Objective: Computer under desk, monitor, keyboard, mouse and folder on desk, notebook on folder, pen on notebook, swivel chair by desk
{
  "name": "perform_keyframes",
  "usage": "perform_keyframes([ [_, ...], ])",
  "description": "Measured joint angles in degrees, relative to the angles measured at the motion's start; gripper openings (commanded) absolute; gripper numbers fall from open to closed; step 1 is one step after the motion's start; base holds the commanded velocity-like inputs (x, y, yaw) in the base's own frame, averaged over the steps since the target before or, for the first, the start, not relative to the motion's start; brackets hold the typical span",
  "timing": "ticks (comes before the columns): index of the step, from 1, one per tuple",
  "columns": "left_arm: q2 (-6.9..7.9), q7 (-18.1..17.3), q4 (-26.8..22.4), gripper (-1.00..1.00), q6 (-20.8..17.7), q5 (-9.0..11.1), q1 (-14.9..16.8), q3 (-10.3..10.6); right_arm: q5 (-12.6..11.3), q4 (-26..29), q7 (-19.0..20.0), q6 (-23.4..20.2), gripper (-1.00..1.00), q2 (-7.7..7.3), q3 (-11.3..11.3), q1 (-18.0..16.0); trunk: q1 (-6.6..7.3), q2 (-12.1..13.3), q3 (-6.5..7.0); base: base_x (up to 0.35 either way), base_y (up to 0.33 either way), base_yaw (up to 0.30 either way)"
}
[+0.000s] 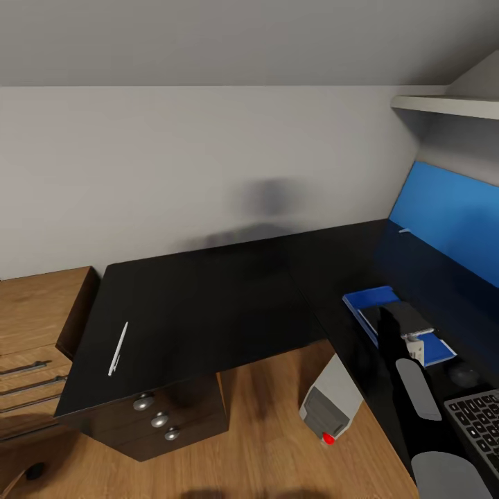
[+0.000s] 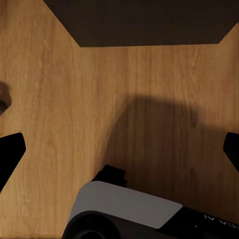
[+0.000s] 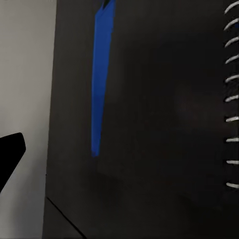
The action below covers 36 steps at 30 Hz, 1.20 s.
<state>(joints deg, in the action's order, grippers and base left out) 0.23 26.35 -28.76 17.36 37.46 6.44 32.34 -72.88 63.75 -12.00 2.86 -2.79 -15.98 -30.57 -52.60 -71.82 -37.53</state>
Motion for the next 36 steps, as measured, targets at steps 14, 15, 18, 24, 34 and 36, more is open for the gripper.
perform_keyframes([
  [14, -0.01, 0.00, 0.01, 1.00, -0.02, 0.01, 0.00, -0.03, 0.09, 0.00, 0.06, 0.00, 1.00, 0.00, 0.00, 0.00, -0.01, 0.00, 0.00, -0.112, -0.015, 0.000],
  [15, -0.01, 0.00, -0.02, 1.00, -0.02, 0.01, 0.00, -0.03, 0.13, 0.00, 0.07, 0.00, 1.00, 0.00, 0.00, 0.00, -0.01, 0.00, 0.00, -0.198, 0.000, 0.000],
  [18, 0.06, 0.06, -0.02, 1.00, -0.01, 0.01, 0.00, -0.04, 0.66, 0.00, 0.08, 0.01, 1.00, 0.00, -0.04, 0.00, 0.02, 0.00, 0.00, -0.055, 0.000, 0.000],
  [24, 0.07, 0.08, -0.14, 1.00, 0.21, -0.13, 0.00, -0.07, 1.03, 0.00, 0.08, 0.00, 1.00, 0.00, -0.02, 0.00, 0.46, 0.79, 0.35, -0.009, 0.000, 0.000],
  [34, 0.07, 0.25, -0.07, 1.00, -0.21, 0.25, 0.00, -0.20, 4.91, 3.77, -3.87, -0.20, 1.00, -0.14, 7.85, 0.06, 2.65, 4.80, 2.15, 0.000, 0.000, 0.000],
  [36, 0.07, 0.26, -0.07, 1.00, -0.26, 0.26, 0.00, -0.21, 7.42, 5.23, -7.86, -0.26, 1.00, -0.14, 10.36, 0.12, 3.09, 5.60, 2.51, 0.000, 0.000, 0.000],
])
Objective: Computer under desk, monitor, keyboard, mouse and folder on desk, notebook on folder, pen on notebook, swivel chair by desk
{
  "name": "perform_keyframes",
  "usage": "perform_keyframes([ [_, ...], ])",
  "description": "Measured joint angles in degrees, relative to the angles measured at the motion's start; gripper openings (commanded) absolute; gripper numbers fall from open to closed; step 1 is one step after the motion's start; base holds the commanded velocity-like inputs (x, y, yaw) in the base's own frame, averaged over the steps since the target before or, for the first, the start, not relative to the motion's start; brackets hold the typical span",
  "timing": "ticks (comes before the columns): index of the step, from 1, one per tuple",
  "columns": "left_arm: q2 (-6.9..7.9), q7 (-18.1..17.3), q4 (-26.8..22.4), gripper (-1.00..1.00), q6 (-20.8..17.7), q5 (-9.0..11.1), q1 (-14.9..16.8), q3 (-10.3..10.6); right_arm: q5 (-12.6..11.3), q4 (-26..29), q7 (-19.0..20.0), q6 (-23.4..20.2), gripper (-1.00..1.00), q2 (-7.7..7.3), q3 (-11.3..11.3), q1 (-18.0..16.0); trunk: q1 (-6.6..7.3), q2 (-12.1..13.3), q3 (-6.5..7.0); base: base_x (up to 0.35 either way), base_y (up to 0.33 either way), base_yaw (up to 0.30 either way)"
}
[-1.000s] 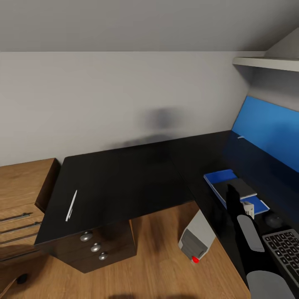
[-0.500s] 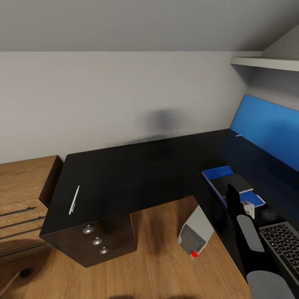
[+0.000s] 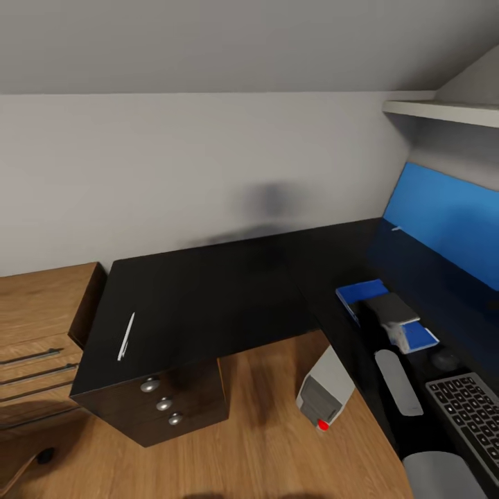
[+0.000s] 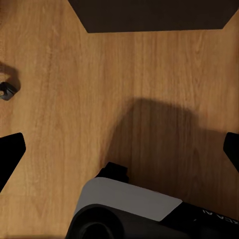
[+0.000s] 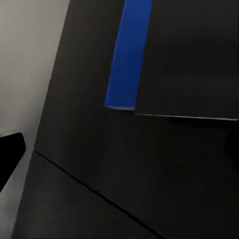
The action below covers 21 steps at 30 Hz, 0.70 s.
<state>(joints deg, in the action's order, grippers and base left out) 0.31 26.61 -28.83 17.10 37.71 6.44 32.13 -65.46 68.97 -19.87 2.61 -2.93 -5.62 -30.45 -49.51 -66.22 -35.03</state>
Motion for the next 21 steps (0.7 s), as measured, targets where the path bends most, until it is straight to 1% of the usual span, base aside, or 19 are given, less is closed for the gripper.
perform_keyframes([
  [1, 0.00, 0.00, 0.00, 1.00, -0.02, 0.00, 0.00, 0.00, 1.58, 0.82, -3.15, -0.04, 1.00, 0.04, 1.41, 0.02, 0.22, 0.40, 0.18, 0.000, 0.000, 0.000],
  [3, 0.00, 0.00, 0.00, 1.00, -0.03, 0.01, 0.00, 0.00, 3.01, 1.68, -6.43, -0.09, 1.00, 0.08, 2.95, 0.04, 0.66, 1.20, 0.54, 0.000, 0.000, 0.000],
  [4, 0.00, -0.03, 0.00, 1.00, -0.03, 0.01, 0.00, 0.00, 4.13, 2.54, -9.23, -0.18, 1.00, 0.11, 4.84, 0.05, 0.88, 1.61, 0.72, 0.000, 0.000, 0.000],
  [5, 0.00, -0.07, 0.02, 1.00, -0.04, 0.02, 0.01, 0.02, 5.71, 4.37, -13.20, -0.23, 1.00, 0.08, 10.68, 0.08, 1.10, 2.01, 0.90, 0.000, 0.000, 0.000],
  [6, 0.00, -0.07, 0.01, 1.00, -0.04, 0.02, 0.01, 0.01, 6.33, 4.85, -13.97, -0.20, 1.00, 0.02, 13.79, 0.08, 1.32, 2.41, 1.08, 0.000, 0.000, 0.000],
  [7, 0.00, -0.08, 0.01, 1.00, -0.04, 0.02, 0.01, 0.01, 6.95, 5.13, -14.32, -0.18, 1.00, -0.05, 16.31, 0.08, 1.54, 2.81, 1.26, 0.000, 0.000, 0.000],
  [9, 0.00, -0.08, 0.01, 1.00, -0.05, 0.01, 0.00, 0.00, 7.84, 5.31, -14.53, -0.16, 1.00, -0.09, 18.75, 0.08, 1.98, 3.61, 1.62, 0.000, 0.000, 0.000],
  [10, 0.00, -0.08, 0.01, 1.00, -0.05, 0.02, 0.00, 0.01, 9.01, 5.44, -14.68, -0.17, 1.00, -0.11, 20.82, 0.09, 2.20, 4.01, 1.80, 0.000, 0.000, 0.000],
  [11, 0.00, -0.08, 0.01, 1.00, -0.05, 0.01, 0.00, 0.00, 10.47, 5.49, -14.81, -0.22, 1.00, -0.13, 22.58, 0.09, 2.42, 4.42, 1.98, 0.000, 0.000, 0.000],
  [12, 0.00, -0.08, 0.01, 1.00, -0.08, 0.03, 0.01, 0.01, 14.05, 5.54, -15.03, -0.35, 1.00, 0.01, 25.43, 0.10, 2.64, 4.82, 2.16, 0.000, 0.000, 0.000],
  [14, 0.00, -0.08, 0.01, 1.00, -0.07, 0.02, 0.00, 0.00, 15.29, 5.52, -15.08, -0.42, 1.00, 0.18, 26.53, 0.09, 3.08, 5.62, 2.52, 0.000, 0.000, 0.000],
  [16, 0.00, -0.08, 0.01, 1.00, -0.06, 0.02, 0.00, 0.00, 15.57, 5.54, -15.10, -0.46, 1.00, 0.36, 26.93, 0.09, 3.52, 6.42, 2.88, 0.000, 0.000, 0.000],
  [17, 0.00, -0.09, 0.01, 1.00, -0.07, 0.02, 0.00, 0.00, 15.33, 5.54, -15.12, -0.46, 1.00, 0.79, 27.12, 0.10, 3.74, 6.82, 3.05, 0.000, 0.000, 0.000],
  [18, 0.00, -0.09, 0.01, 1.00, -0.08, 0.03, 0.00, 0.00, 14.47, 5.52, -15.19, -0.44, 1.00, 1.47, 27.16, 0.11, 3.96, 7.23, 3.23, 0.000, 0.000, 0.000],
  [19, 0.00, -0.09, 0.01, 1.00, -0.09, 0.03, 0.00, 0.00, 13.79, 5.48, -15.23, -0.42, 1.00, 1.83, 27.15, 0.13, 4.18, 7.63, 3.41, 0.000, 0.000, 0.000],
  [21, 0.00, -0.08, 0.01, 1.00, -0.06, 0.04, 0.00, 0.00, 10.01, 5.34, -15.16, -0.28, 1.00, 2.56, 27.06, 0.17, 4.62, 8.43, 3.77, 0.000, 0.000, 0.000],
])
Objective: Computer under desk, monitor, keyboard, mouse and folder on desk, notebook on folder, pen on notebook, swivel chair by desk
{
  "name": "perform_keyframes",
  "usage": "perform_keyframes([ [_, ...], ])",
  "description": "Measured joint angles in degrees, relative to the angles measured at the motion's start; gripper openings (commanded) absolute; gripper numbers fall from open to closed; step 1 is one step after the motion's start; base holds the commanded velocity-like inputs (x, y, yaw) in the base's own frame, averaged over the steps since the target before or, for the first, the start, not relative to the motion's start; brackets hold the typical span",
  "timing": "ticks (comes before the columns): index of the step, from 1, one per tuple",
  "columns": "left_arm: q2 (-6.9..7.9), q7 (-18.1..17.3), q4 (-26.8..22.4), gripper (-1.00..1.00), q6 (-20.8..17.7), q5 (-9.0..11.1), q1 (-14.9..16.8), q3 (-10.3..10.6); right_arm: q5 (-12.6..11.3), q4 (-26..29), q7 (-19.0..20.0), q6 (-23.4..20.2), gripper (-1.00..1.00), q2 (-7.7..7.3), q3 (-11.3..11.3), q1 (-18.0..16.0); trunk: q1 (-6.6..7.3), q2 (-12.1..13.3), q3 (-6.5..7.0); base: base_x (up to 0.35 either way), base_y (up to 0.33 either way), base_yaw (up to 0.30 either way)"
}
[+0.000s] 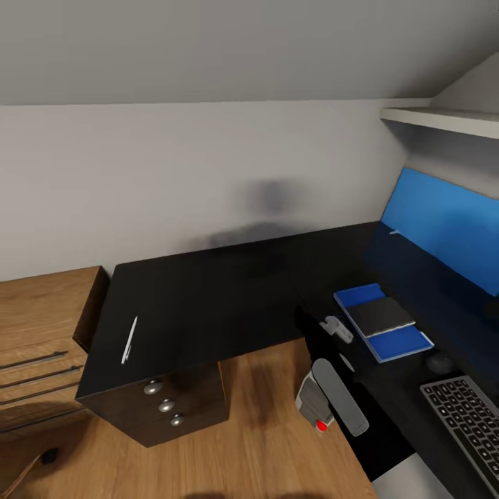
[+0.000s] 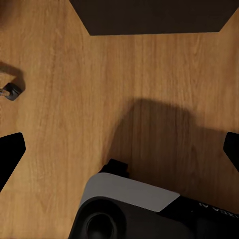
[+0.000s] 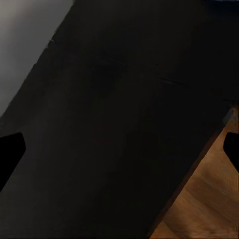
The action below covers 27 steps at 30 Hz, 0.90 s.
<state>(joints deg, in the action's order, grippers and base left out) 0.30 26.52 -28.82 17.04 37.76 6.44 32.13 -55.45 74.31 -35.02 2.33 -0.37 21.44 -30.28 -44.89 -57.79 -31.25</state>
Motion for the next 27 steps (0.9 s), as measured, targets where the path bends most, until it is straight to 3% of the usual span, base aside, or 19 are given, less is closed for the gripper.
perform_keyframes([
  [2, 0.00, 0.00, 0.00, 1.00, -0.01, 0.00, 0.00, 0.00, -2.93, -0.07, 0.44, 0.07, 1.00, 0.14, -0.03, 0.00, 0.44, 0.80, 0.36, 0.000, 0.000, 0.000],
  [5, -0.03, 0.00, 0.00, 1.00, 0.00, -0.02, 0.00, 0.00, -5.54, -0.11, 1.05, -0.05, 1.00, 0.17, -0.03, 0.00, 1.10, 2.01, 0.90, 0.000, 0.000, 0.000],
  [12, 0.00, 0.00, 0.00, 1.00, 0.00, -0.03, 0.00, 0.00, -6.40, -0.43, 0.23, -1.03, 1.00, 0.05, 0.68, 0.01, 2.64, 4.82, 2.16, 0.000, 0.000, 0.000],
  [15, -0.06, 0.05, 0.00, 1.00, -0.02, -0.04, 0.00, 0.00, -1.08, -0.57, -6.64, -2.97, 1.00, 0.29, 4.89, 0.01, 3.30, 6.02, 2.70, 0.000, 0.000, 0.000],
  [17, -0.08, 0.07, 0.01, 1.00, -0.01, -0.03, 0.00, 0.00, 5.84, 0.48, -14.29, -5.84, 1.00, 0.90, 9.75, 0.01, 3.74, 6.82, 3.06, 0.000, 0.000, 0.000],
  [20, -0.05, 0.08, 0.01, 1.00, -0.02, -0.03, 0.00, 0.00, 10.66, 2.63, -19.15, -9.39, 1.00, 2.00, 13.33, 0.01, 4.40, 8.03, 3.60, 0.000, 0.000, 0.000],
  [23, -0.05, 0.09, 0.01, 1.00, -0.02, -0.03, 0.00, 0.00, 13.31, 4.59, -21.43, -12.60, 1.00, 3.05, 17.24, 0.02, 5.06, 9.23, 4.14, 0.000, 0.000, 0.000],
  [26, -0.08, 0.09, 0.00, 1.00, 0.01, -0.04, 0.00, 0.00, 15.38, 6.52, -22.37, -13.74, 1.00, 3.29, 25.74, 0.03, 5.28, 9.65, 4.32, 0.000, 0.000, 0.000],
  [27, 0.23, 0.42, -0.29, 1.00, -0.29, 0.29, -0.31, 0.32, 15.70, 6.20, -22.05, -13.42, 1.00, 3.61, 25.40, -0.29, 5.28, 9.66, 4.32, 0.000, 0.000, 0.000],
])
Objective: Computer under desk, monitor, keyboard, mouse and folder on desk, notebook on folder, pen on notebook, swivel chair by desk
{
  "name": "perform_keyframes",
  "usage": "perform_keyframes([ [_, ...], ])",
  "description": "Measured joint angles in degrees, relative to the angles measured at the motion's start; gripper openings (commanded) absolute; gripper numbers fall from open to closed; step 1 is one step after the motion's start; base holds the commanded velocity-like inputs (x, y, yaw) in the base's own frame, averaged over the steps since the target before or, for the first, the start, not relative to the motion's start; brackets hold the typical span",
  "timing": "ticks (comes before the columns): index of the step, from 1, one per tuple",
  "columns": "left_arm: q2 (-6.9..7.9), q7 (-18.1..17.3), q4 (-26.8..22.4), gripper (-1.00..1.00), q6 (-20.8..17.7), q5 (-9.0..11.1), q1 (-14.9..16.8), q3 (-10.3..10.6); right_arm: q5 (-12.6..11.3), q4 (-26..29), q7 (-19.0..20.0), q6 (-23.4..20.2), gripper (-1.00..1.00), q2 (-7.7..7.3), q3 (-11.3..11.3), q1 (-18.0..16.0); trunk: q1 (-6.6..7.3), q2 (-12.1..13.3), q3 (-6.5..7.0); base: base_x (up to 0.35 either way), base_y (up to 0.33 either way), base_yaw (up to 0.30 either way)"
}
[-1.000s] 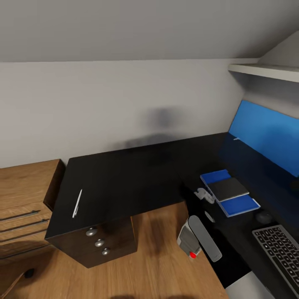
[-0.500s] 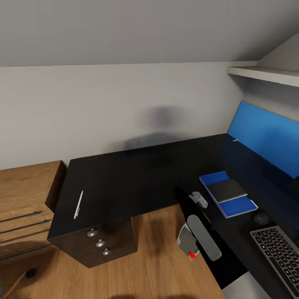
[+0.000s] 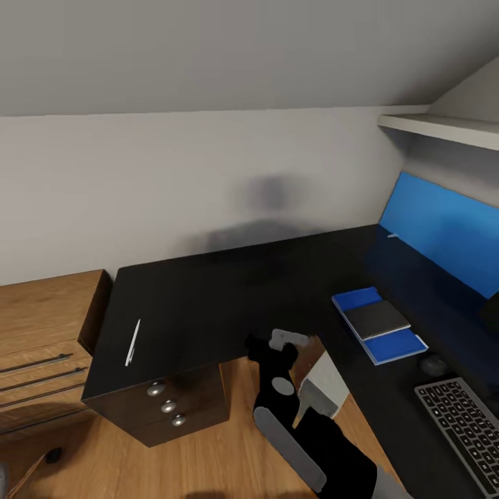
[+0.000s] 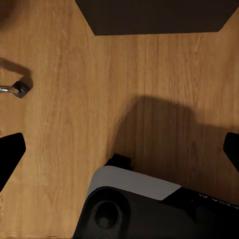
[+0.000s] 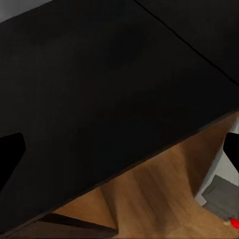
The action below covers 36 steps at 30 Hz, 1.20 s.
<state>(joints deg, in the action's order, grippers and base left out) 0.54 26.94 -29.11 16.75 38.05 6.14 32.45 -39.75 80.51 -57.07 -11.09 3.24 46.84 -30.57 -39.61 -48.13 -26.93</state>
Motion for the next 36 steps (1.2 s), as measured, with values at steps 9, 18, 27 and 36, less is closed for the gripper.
perform_keyframes([
  [9, -1.79, 1.34, -2.92, 1.00, -0.72, -0.23, 0.11, 1.50, 0.64, -1.77, 0.96, 0.40, 1.00, 0.11, -0.32, -0.32, 0.00, 0.00, 0.00, 0.000, 0.000, 0.000],
  [18, -4.18, -1.56, -4.28, 1.00, 2.11, -1.68, 0.11, 0.02, -1.87, 1.10, -1.93, -2.28, 1.00, -1.85, 1.94, 1.00, 0.00, 0.00, 0.00, 0.000, 0.000, 0.052],
  [27, -4.19, -2.07, -4.29, 1.00, 2.90, -1.63, 0.11, -0.03, -1.90, 1.65, -3.13, -2.29, 1.00, -1.83, 2.00, 1.01, 0.00, 0.00, -0.03, 0.000, 0.000, 0.242],
  [36, -4.20, -2.08, -4.28, 1.00, 2.89, -1.64, 0.12, -0.02, -1.75, 1.52, -3.09, -2.29, 1.00, -1.52, 3.31, 1.02, 0.00, 0.00, -0.12, 0.000, 0.000, 0.036],
])
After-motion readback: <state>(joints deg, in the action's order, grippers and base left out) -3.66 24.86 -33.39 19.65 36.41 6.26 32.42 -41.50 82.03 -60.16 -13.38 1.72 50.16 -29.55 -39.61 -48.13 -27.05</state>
